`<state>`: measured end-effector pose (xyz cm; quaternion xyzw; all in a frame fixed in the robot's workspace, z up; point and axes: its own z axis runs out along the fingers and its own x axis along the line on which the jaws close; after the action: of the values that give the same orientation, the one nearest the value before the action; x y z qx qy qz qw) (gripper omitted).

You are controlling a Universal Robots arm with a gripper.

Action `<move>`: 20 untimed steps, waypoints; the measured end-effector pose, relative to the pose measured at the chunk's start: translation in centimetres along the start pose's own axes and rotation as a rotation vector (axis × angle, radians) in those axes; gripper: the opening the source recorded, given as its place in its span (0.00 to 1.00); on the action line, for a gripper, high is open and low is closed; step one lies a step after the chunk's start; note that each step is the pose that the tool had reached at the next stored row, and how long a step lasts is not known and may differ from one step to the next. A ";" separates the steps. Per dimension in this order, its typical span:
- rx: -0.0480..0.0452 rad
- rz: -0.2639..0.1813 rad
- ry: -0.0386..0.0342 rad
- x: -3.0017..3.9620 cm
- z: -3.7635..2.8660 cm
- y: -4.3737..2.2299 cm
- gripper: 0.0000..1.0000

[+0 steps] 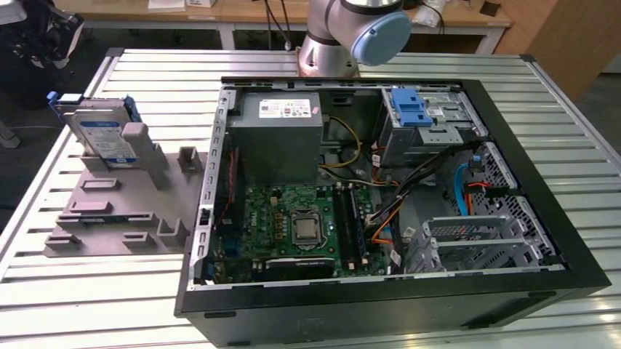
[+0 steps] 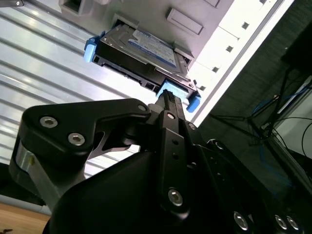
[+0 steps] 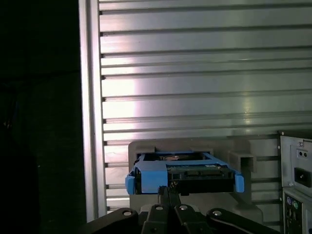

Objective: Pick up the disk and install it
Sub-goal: 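Pick up the disk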

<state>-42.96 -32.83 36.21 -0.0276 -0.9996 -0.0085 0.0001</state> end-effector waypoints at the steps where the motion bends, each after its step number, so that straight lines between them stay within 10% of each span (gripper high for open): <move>1: 0.0000 -0.003 0.0001 0.00 0.00 0.00 0.12; 20: 0.0001 -0.085 0.0015 0.01 0.00 0.00 0.12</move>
<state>-42.96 -32.83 36.21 0.0149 -0.9999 -0.0084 0.0004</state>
